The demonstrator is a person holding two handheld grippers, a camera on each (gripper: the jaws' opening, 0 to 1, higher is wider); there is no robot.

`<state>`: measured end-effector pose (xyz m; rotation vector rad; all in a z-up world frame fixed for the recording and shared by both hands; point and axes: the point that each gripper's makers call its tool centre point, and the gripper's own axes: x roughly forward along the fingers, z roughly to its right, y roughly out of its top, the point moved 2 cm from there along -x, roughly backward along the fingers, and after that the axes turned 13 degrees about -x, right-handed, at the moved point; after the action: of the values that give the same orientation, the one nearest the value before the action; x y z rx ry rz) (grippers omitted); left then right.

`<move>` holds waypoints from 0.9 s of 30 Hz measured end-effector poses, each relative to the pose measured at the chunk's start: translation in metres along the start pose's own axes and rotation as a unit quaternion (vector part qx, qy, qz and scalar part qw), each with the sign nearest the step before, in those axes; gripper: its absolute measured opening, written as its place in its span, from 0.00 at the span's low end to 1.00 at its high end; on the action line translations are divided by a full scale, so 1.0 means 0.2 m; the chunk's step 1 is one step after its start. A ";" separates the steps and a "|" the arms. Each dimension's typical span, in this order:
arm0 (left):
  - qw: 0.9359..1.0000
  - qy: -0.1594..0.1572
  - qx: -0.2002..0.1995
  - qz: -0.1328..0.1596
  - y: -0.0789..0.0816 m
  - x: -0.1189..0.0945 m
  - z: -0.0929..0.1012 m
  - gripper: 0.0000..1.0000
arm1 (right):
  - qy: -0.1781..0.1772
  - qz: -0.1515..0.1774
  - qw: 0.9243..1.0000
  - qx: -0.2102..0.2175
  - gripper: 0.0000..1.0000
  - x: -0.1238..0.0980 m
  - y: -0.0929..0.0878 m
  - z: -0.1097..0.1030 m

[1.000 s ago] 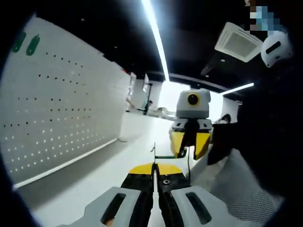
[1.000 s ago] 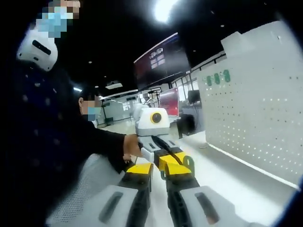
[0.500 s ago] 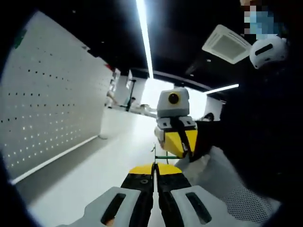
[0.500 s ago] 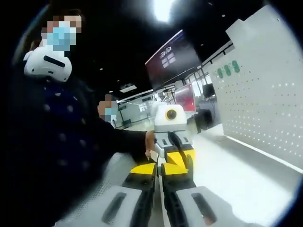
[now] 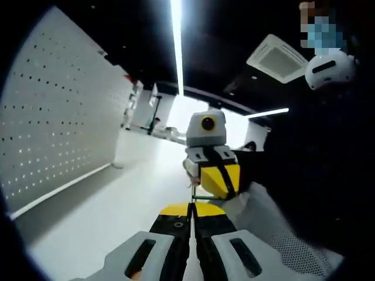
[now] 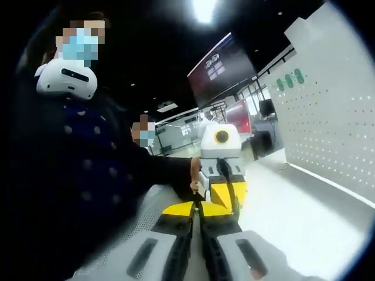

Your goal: Insert the hook assembly into the mounting plate slot until the hook locks in place.

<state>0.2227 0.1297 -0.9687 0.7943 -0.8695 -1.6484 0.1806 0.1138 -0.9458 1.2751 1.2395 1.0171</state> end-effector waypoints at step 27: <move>1.000 -0.006 0.023 0.003 0.00 0.04 0.03 0.03 | 0.015 -0.003 1.000 -0.012 0.00 0.01 0.04 -0.02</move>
<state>0.2155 0.1223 -0.9661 0.8135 -0.9203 -1.6349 0.1786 0.1169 -0.9377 1.2400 1.2503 1.0472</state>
